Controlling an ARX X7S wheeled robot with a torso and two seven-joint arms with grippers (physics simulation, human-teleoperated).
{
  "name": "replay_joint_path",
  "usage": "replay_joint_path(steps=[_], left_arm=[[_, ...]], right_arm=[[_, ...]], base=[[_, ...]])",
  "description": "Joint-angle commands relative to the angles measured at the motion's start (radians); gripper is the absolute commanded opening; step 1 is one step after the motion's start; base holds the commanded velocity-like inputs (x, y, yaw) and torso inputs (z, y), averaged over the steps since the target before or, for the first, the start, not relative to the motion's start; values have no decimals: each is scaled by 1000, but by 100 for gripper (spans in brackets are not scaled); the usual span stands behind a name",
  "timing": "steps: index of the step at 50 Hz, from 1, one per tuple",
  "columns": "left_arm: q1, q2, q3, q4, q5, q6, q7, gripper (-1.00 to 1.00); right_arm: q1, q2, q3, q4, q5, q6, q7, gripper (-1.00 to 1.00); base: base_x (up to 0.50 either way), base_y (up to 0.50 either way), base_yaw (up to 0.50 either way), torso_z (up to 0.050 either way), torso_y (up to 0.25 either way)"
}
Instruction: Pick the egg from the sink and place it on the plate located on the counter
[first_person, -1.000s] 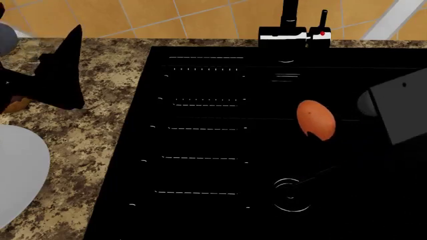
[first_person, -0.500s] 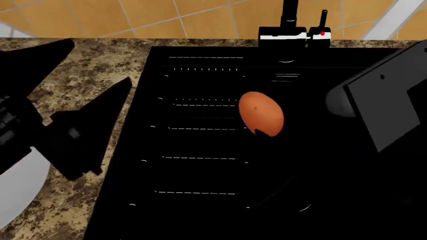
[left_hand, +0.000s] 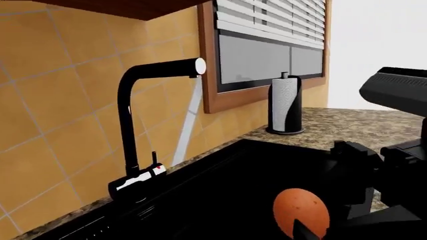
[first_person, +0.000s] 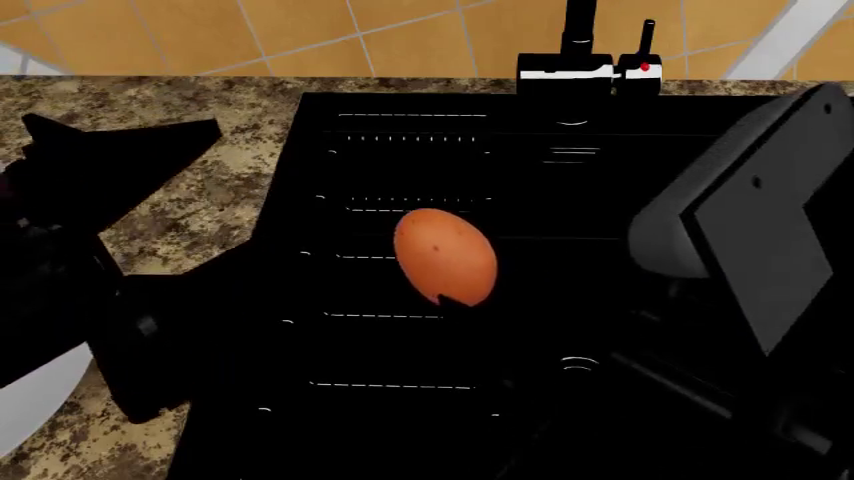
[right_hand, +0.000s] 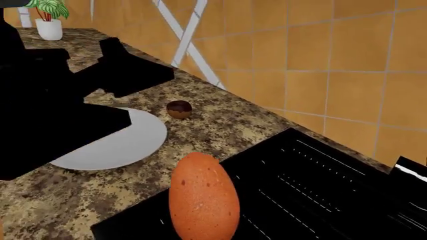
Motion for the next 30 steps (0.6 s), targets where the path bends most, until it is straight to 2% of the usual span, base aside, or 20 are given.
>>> replay_joint_path(steps=[1,10,19,30], left_arm=[[-6,-27,19,-50,-50,0,71,100],[-64,-54,160,-288,7,127,178,100],[-118,-43,206,-438,18,180,233,100],[-84,-54,192,-390,-29,155,247,100]], right_arm=[[-23,30,-1,-3,22,-61,-73,-100],[-33,33,5,-25,77,-64,-63,-100],[-61,58,12,-31,65,-106,-111,-100],[-42,61,8,-45,122,-90,-58,-100]], base=[[0,0,0,0,0],[0,0,0,0,0],[0,0,0,0,0],[0,0,0,0,0]])
